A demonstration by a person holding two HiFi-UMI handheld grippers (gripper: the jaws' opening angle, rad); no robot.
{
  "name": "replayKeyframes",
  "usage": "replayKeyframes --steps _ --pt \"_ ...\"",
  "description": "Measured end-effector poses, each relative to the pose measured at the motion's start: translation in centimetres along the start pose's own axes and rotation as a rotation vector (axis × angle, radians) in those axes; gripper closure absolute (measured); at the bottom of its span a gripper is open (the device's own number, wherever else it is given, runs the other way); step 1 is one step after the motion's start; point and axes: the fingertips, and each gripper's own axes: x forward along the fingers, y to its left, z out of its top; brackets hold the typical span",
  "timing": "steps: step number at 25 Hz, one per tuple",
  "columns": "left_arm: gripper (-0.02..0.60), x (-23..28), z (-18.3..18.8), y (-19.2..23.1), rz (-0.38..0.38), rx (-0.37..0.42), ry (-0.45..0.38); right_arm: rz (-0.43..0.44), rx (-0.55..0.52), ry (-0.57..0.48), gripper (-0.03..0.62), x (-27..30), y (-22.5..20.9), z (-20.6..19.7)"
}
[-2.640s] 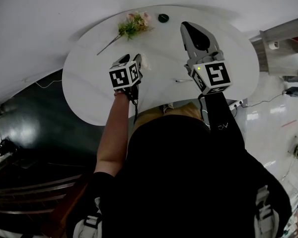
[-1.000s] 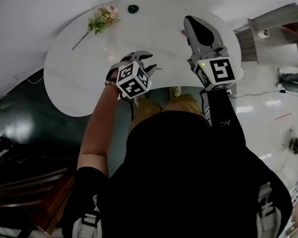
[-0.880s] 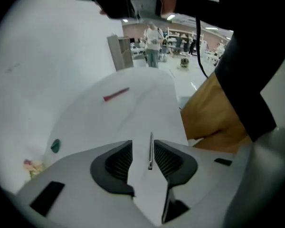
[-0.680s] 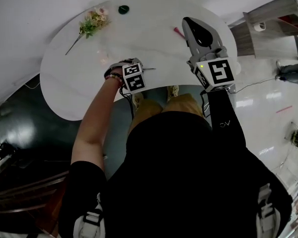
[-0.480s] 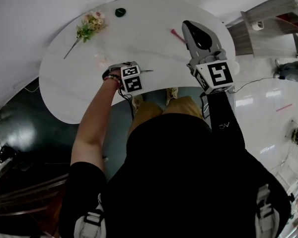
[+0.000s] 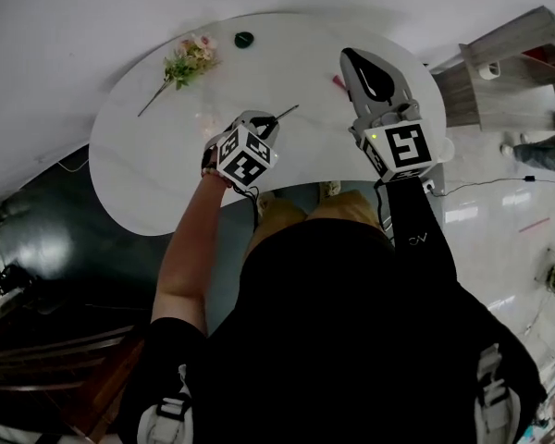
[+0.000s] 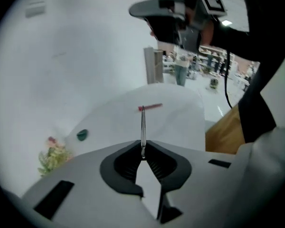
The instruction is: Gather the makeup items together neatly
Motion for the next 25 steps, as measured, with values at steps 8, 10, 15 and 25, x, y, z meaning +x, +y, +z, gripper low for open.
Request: replayKeyframes --steps 8,10,15,25 --pt "0.548 -9.1 2.7 6.0 0.342 -0.343 -0.240 0.084 -0.013 -0.036 0.589 2.7 2.1 1.3" --pt "0.548 -11.4 3.5 6.4 0.406 -0.425 -0.335 0.111 -0.017 -0.044 0.589 3.2 2.7 1.5" --pt "0.548 -13.7 3.2 6.9 0.507 -0.546 -0.423 0.167 -0.020 -0.048 0.589 4.4 3.8 1.5" --pt "0.548 -3.5 -7.9 8.0 0.453 -0.917 -0.103 0.181 -0.039 0.019 0.589 4.1 4.4 -0.9"
